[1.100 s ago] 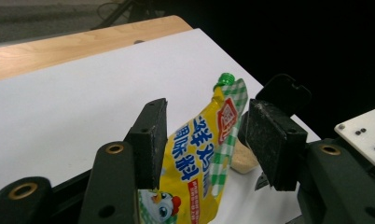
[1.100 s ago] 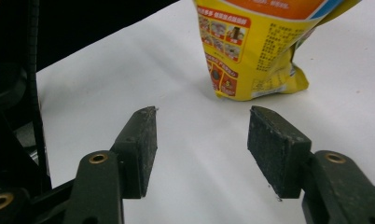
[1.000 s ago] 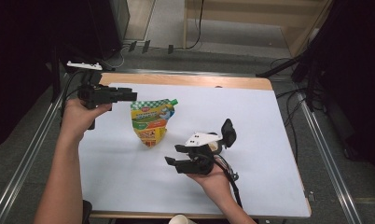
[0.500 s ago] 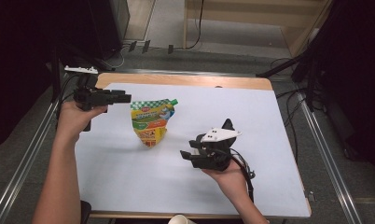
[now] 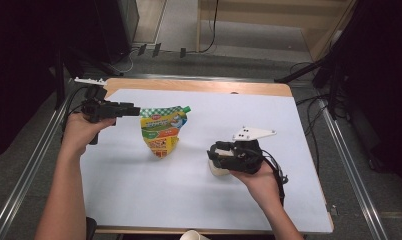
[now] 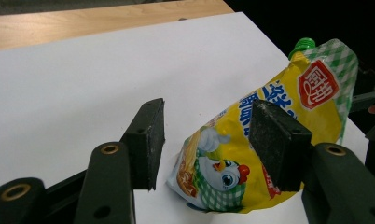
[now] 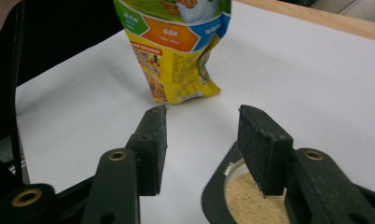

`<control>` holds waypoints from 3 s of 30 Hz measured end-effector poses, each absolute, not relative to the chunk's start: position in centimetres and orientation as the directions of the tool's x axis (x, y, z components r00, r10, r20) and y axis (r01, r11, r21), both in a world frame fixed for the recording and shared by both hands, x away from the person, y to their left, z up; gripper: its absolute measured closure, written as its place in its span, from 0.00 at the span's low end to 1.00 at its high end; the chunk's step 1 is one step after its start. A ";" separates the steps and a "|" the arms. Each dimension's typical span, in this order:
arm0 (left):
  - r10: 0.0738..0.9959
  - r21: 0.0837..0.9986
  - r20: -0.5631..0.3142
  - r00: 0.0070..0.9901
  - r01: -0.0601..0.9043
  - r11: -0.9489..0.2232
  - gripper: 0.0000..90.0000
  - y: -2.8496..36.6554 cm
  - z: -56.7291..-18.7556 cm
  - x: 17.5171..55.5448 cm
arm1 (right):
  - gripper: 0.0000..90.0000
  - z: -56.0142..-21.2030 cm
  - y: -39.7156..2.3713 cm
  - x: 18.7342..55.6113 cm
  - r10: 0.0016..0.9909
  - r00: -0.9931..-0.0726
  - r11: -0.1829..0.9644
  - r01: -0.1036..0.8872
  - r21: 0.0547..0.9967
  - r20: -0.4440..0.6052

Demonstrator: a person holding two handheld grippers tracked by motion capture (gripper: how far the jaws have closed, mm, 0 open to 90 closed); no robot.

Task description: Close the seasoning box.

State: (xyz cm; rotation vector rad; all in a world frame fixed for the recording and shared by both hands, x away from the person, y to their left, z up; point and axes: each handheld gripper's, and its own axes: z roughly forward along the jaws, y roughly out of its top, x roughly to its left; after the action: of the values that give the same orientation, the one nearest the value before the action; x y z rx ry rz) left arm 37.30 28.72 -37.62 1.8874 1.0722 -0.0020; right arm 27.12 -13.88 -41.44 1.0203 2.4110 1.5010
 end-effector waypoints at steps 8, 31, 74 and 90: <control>0.684 0.704 -0.404 0.607 0.684 -0.191 0.51 28.5 -38.2 37.4 | 0.73 -40.3 -16.3 27.8 0.629 -0.742 0.266 0.485 0.833 0.231; 0.673 0.708 -0.392 0.627 0.673 -0.214 0.48 28.0 -38.5 37.3 | 1.00 -38.2 -22.3 28.5 0.690 -0.674 0.190 0.520 0.833 0.263; 0.665 0.723 -0.393 0.635 0.660 -0.203 0.46 28.5 -39.2 37.3 | 1.00 -40.8 -20.3 29.4 0.650 -0.682 0.178 0.567 0.804 0.337; 0.662 0.711 -0.393 0.638 0.668 -0.221 0.45 27.9 -39.6 37.5 | 1.00 -40.9 -18.7 29.0 0.626 -0.709 0.208 0.553 0.807 0.325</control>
State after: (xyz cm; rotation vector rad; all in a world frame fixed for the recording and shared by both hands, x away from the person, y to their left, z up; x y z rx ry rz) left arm 37.48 27.85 -39.56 1.9260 1.0487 -0.0076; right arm 29.01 -18.67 -40.95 1.1654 2.3834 1.5420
